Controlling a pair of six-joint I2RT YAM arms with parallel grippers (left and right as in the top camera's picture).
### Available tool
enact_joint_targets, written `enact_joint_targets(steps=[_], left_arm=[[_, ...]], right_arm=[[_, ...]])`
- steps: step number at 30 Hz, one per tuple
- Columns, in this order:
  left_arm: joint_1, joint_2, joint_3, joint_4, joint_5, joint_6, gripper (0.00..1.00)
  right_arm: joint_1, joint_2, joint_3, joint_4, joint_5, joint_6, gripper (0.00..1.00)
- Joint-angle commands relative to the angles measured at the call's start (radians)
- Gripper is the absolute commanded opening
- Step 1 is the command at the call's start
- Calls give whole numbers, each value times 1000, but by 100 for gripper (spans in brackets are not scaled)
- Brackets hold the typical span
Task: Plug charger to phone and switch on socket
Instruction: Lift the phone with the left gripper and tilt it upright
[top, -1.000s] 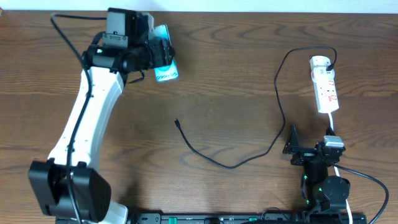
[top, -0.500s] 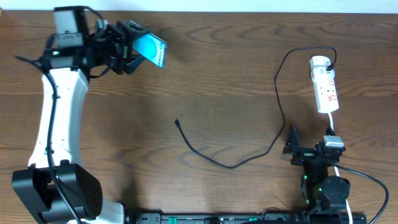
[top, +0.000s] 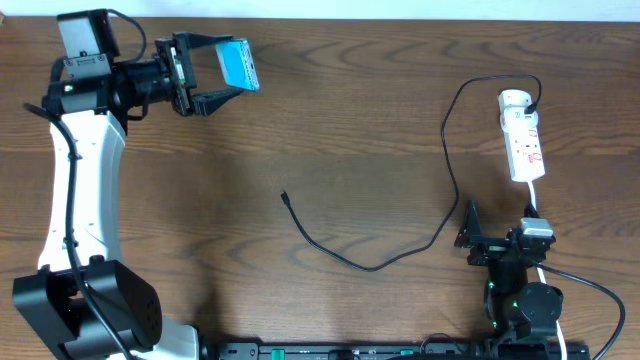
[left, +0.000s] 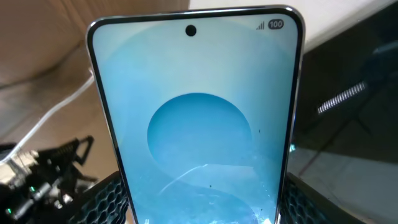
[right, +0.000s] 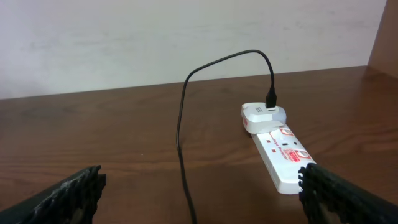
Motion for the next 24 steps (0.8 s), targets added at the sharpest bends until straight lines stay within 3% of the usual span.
enact_joint_targets(steps=[1, 16, 24], left_arm=[[1, 0, -1, 37, 127, -65, 7], [1, 0, -1, 54, 94, -64, 7], [1, 0, -1, 55, -114, 119, 7]], right_arm=[[5, -6, -1, -4, 11, 8, 99], [5, -6, -1, -4, 11, 8, 99], [5, -6, -1, -4, 11, 8, 99]])
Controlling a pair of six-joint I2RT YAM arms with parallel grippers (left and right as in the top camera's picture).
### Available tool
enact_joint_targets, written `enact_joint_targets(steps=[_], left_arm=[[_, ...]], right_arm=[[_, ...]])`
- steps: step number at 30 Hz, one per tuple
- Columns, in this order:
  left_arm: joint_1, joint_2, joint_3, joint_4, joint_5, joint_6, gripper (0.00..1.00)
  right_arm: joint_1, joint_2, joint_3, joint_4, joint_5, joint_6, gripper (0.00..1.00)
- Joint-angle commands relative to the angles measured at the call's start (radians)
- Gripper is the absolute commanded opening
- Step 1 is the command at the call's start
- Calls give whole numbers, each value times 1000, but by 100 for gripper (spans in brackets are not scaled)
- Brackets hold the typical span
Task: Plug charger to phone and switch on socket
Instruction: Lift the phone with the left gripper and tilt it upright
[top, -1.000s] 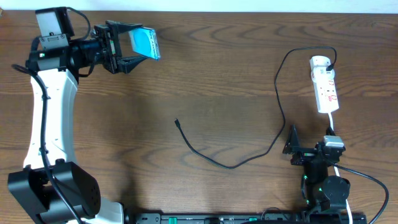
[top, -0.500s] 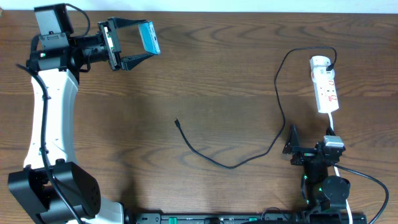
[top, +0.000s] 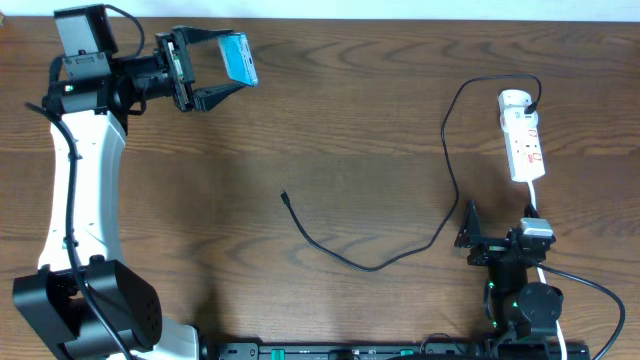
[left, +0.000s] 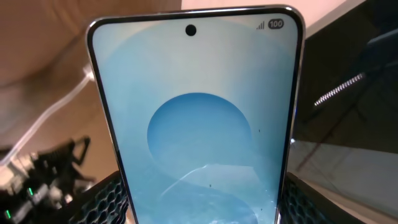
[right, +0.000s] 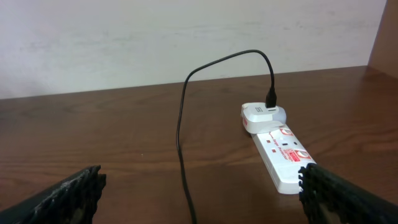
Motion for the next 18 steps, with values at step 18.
enact_joint_targets(steps=[18], left_arm=[[1, -1, -1, -290, -939, 568, 7]], right_arm=[[5, -6, -1, -4, 11, 8, 99]])
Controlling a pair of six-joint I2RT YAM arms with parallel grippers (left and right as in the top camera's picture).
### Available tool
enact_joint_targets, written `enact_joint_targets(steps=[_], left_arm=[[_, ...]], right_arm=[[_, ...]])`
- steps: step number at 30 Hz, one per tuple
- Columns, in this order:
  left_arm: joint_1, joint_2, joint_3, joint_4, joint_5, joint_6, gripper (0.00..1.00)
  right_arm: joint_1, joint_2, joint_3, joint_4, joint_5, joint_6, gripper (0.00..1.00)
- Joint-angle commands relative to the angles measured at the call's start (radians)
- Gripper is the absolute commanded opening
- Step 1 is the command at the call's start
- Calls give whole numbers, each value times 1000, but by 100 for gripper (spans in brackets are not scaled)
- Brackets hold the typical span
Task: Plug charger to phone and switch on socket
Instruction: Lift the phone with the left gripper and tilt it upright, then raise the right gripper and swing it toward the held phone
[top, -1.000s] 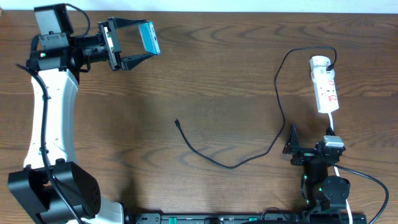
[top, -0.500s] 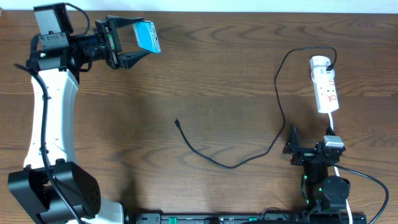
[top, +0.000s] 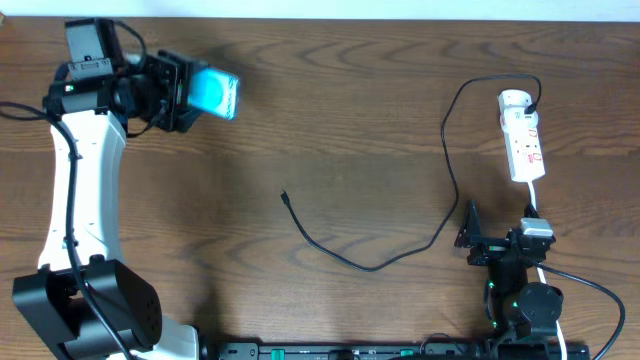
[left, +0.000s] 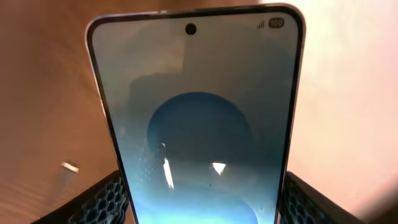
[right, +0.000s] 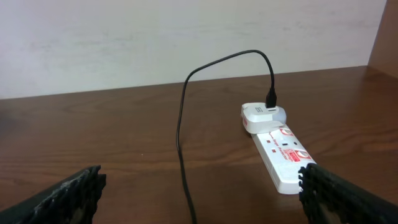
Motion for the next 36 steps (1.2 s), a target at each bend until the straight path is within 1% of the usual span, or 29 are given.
enact_joint_targets(steps=[1, 3, 5, 8, 18, 20, 25, 27, 31, 34, 36], left_arm=[[1, -2, 1, -49, -320, 92, 7], [1, -2, 1, -83, -426, 101, 7], [1, -2, 1, -100, -475, 117, 7], [0, -2, 1, -103, -476, 150, 7], [1, -2, 1, -114, -476, 162, 7], [1, -2, 1, -116, -476, 162, 7], [1, -2, 1, -117, -477, 162, 7], [1, -2, 1, -116, -477, 162, 7], [1, -2, 1, -113, -477, 162, 7], [1, -2, 1, -113, -477, 162, 7], [1, -2, 1, -113, -477, 162, 7]], right_arm=[[5, -6, -1, -4, 11, 8, 99], [5, -6, -1, -4, 11, 8, 99], [5, -6, -1, -4, 11, 8, 99], [5, -6, -1, -4, 11, 8, 99], [5, -6, -1, -4, 13, 8, 99], [5, -6, -1, 28, 22, 11, 99], [5, -5, 2, 126, -70, 26, 99], [5, 7, 22, 121, -111, 26, 99], [5, 126, 134, 20, -128, 23, 99], [5, 312, 274, -36, -165, -18, 99], [5, 475, 401, -74, -208, -36, 99]])
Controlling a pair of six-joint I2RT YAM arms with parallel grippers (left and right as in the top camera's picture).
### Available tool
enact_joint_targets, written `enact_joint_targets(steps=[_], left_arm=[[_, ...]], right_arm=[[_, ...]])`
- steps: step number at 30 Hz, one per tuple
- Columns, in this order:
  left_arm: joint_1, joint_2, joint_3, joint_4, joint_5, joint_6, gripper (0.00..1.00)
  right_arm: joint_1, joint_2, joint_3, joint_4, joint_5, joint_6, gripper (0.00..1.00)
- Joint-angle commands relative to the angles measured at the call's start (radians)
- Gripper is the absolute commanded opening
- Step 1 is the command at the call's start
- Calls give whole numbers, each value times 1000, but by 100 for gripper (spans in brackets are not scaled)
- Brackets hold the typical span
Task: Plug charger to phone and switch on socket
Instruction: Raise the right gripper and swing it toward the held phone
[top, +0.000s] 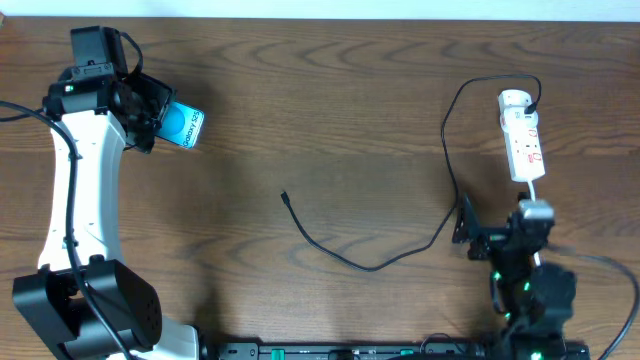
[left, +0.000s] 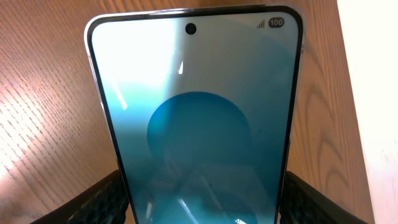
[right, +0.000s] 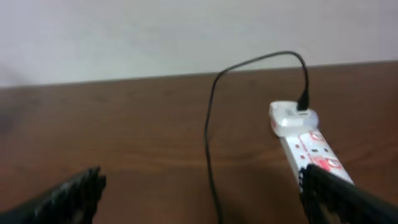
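My left gripper (top: 160, 118) at the table's far left is shut on a phone (top: 183, 126). In the left wrist view the phone (left: 196, 118) stands between both fingers (left: 102, 199), its lit blue screen facing the camera and the wooden table behind it. A black charger cable (top: 375, 262) runs from a white adapter (top: 514, 100) in the white power strip (top: 526, 145) to its free plug end (top: 285, 197) mid-table. My right gripper (top: 478, 236) is open near the strip's near end, its fingers (right: 74, 193) wide apart and the strip (right: 314, 155) ahead of it.
The brown wooden table (top: 330, 110) carries nothing else. The cable (right: 210, 137) arcs up from the adapter (right: 292, 118) and crosses the table ahead of the right gripper. A pale wall (right: 186, 37) rises behind the table's far edge.
The left gripper has moved left and tipped down with the phone, whose screen now has the tabletop behind it. The right arm has shifted slightly forward; its view is blurred and the strip sits further right.
The left gripper held the phone raised at the far left, screen turned toward the right side. It then turned the phone over the table and now holds it lower and further left. The right arm stayed still, open, until its small shift now.
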Motion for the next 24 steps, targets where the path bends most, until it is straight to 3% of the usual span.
enact_joint_targets(steps=[1, 6, 12, 17, 24], left_arm=[[0, -2, 2, 1, -16, 10, 7], [0, -2, 2, 1, -15, 10, 8], [0, -2, 2, 0, -15, 10, 7], [0, -2, 2, 0, -15, 10, 7], [0, -2, 2, 0, -15, 10, 7]], right_arm=[[6, 254, 230, -42, -101, -45, 99], [34, 716, 689, -276, -249, -66, 99], [89, 1102, 1149, -584, -282, -55, 99], [92, 1238, 1242, -620, -349, -25, 99], [92, 1252, 1242, -681, -310, -47, 99]])
